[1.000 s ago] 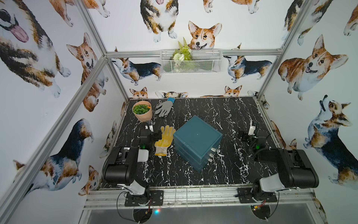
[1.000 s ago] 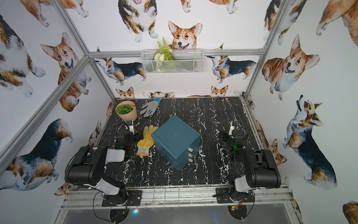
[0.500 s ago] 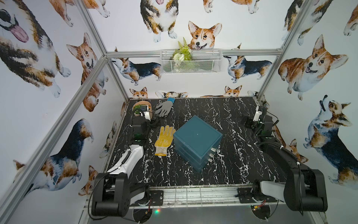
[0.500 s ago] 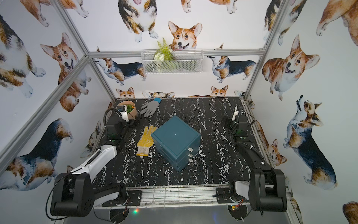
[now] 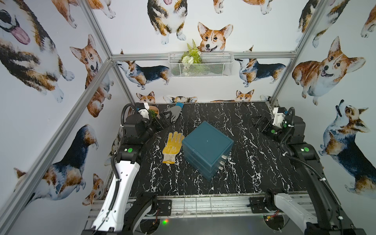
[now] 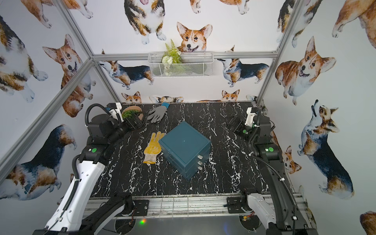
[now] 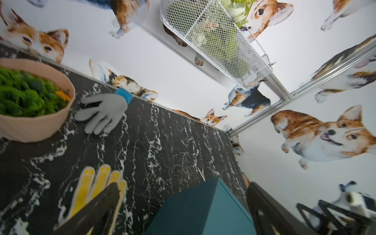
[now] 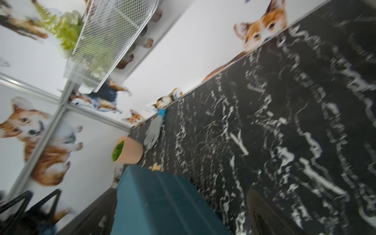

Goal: Take the sponge out of the drawer
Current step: Adjust the storage box at the center of the board.

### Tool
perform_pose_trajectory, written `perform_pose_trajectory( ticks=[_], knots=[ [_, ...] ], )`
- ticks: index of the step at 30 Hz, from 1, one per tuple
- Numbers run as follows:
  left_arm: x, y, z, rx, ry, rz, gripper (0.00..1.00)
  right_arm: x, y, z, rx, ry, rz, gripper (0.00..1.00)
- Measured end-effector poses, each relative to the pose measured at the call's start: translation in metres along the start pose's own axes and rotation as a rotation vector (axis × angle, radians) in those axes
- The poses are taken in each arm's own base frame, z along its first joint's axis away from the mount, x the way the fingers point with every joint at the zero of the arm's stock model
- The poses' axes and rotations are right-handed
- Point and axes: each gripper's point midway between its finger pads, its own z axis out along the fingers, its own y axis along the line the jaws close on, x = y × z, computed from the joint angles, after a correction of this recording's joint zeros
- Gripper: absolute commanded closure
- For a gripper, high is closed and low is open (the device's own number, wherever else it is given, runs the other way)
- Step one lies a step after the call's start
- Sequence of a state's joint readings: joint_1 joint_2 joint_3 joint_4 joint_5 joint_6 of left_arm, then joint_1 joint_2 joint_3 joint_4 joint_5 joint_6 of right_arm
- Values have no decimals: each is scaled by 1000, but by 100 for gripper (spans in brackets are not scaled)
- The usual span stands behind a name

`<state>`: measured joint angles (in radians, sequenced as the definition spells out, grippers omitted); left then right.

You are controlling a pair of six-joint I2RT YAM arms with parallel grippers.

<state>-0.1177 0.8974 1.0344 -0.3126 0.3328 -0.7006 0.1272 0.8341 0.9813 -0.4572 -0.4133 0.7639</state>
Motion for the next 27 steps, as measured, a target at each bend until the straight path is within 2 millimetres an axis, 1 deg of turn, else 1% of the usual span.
perform_pose_trajectory(
  ticks=[3,6,8,10,11,13,14,15,17,21,23,25,27],
  knots=[
    [13,-8,-22,30,21,-91,0,35,19,-15,-88,99,73,0],
    [28,-15,-34,51,61,-160,0,63,37,-23,-133,198,109,0],
    [40,-23,-35,67,112,-188,0,79,52,-25,-158,258,106,0],
    [56,-35,-31,83,183,-195,0,91,65,-24,-171,300,86,0],
    [64,-43,-28,94,224,-193,0,98,73,-21,-185,327,72,0],
    [80,-59,-22,106,291,-178,0,107,89,-13,-233,349,52,0],
    [86,-67,-22,110,320,-167,0,108,99,-6,-279,344,43,0],
    [87,-75,-22,121,329,-151,0,108,109,0,-321,336,41,0],
    [78,-89,-24,154,305,-116,0,107,123,4,-379,331,34,0],
    [64,-105,-28,206,263,-52,0,93,157,-6,-488,275,11,0],
    [59,-110,-30,221,252,-19,0,89,163,-4,-499,266,8,0],
    [53,-112,-27,214,248,12,0,82,164,1,-461,246,10,1],
    [48,-108,-17,179,251,38,0,76,156,4,-378,228,3,6]
  ],
)
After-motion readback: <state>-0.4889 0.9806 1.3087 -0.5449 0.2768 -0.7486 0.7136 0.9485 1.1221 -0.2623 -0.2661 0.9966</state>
